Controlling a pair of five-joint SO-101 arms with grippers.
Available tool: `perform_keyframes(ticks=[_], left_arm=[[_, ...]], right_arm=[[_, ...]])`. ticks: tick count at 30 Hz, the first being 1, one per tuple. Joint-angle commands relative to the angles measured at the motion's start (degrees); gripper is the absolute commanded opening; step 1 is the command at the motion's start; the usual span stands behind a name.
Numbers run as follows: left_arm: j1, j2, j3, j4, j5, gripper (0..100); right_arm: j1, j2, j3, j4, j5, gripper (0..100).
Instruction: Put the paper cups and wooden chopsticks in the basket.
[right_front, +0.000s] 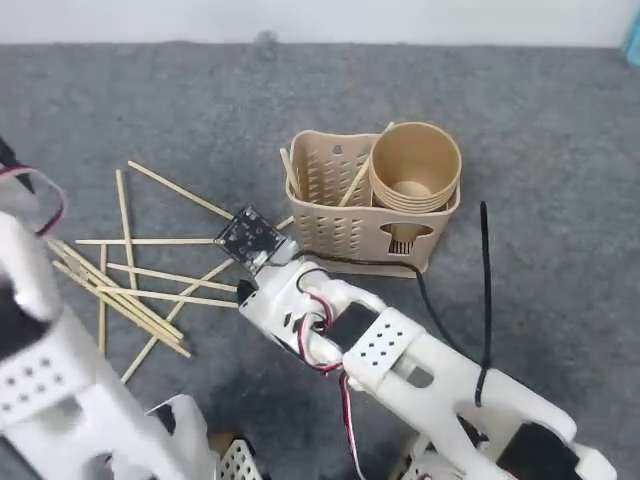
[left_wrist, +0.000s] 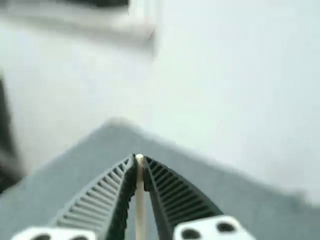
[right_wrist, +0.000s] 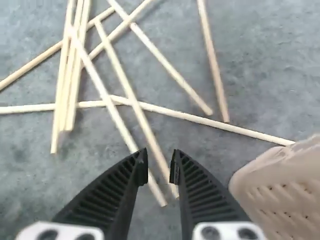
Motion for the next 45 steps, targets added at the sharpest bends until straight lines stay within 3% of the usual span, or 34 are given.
perform_keyframes(ticks=[1,12,16,20,27,36,45], left_arm=[[6.33,-7.91,-0.04,-8.26,-0.18,1],[20.13,-14.33,2.42,-27.69,-0.18,1],[21.80,-14.33,3.82,-27.96,-0.18,1],[22.07,-14.24,4.35,-28.66,-0.18,1],[31.38,-14.33,5.85,-33.76,-0.18,1],[48.70,-13.71,6.11,-34.02,-0.18,1],[57.93,-12.40,9.63,-36.22,-0.35,1]], right_arm=[[0.40,0.04,-3.52,-1.27,0.09,9.7],[6.55,-5.05,-4.66,0.84,-9.76,8.6],[6.64,-16.22,-4.84,8.31,-8.97,2.0],[6.73,-30.55,-4.75,14.73,-9.05,2.1],[7.96,-54.11,-4.66,27.91,-8.88,2.4],[29.41,-60.88,-4.66,31.96,-8.88,2.0],[46.02,-64.48,-12.04,41.89,-6.07,1.9]])
